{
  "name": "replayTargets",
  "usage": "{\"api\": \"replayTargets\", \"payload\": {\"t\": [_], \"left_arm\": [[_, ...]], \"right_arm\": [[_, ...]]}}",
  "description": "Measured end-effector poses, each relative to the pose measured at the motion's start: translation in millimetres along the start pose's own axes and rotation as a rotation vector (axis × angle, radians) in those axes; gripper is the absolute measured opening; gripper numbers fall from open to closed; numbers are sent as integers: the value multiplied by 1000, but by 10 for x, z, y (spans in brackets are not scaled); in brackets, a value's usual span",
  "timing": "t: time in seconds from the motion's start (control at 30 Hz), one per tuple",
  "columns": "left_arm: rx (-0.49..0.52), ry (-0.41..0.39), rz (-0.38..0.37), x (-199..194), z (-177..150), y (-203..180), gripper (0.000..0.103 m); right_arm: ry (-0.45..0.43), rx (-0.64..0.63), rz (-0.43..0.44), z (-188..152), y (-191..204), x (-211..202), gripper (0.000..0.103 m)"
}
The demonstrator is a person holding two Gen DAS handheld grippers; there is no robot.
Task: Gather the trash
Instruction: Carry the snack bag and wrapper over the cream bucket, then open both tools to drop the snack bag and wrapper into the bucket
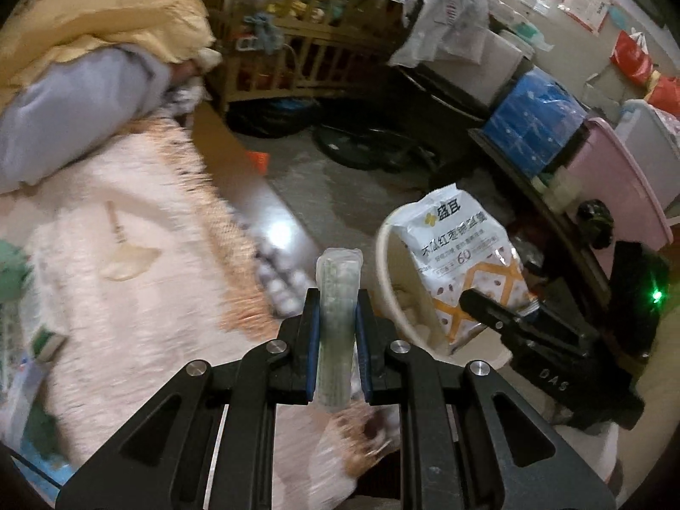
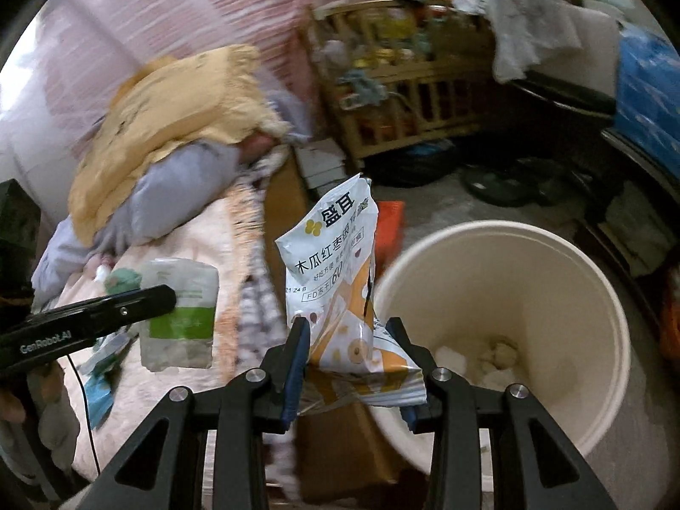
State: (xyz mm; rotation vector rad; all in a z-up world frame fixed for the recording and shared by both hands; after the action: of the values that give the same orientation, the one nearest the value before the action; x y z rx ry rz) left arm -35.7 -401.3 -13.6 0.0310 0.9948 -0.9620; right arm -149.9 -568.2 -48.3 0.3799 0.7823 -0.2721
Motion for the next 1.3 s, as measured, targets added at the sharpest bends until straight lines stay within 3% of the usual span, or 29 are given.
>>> {"api": "replayTargets", "payload": {"t": [0.33, 0.77, 0.8, 0.83, 0.87, 0.93, 1.07, 1.3], "left_arm": [[1, 49, -100, 526, 144, -399, 13], [16, 82, -153, 963, 116, -629, 14], [12, 84, -161, 979, 113, -629, 16], [10, 87, -168, 991, 108, -612, 24], [5, 88, -172, 998, 97, -595, 40], [-5, 84, -173, 987, 79, -567, 52], [3, 84, -147, 906, 38, -520, 52], [23, 36, 6, 621, -72, -356, 52]], "right_arm": [[0, 141, -106, -61, -717, -47, 35], [5, 212, -161, -106, -1007, -7, 36], [6, 221, -170, -107, -1032, -3, 42], [4, 231, -178, -110, -1043, -10, 45], [-1, 248, -185, -117, -1076, -23, 47], [-7, 271, -178, -123, -1116, -37, 48], [7, 271, -168, -135, -1106, -7, 51], [19, 211, -134, -140, -849, 34, 51]]}}
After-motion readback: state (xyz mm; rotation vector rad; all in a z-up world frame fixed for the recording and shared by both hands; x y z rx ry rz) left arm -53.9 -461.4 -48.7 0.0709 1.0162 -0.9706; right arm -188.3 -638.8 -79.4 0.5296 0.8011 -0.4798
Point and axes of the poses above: each gripper's, at about its wrist camera, not at the fingertips, and x roughly the way its jaws point, y to its left, z to its top, the point moved 1 cm from there along x, roughly the way its jaws point, and after that the axes turned 3 degrees about -z, right-handed, at the moved point
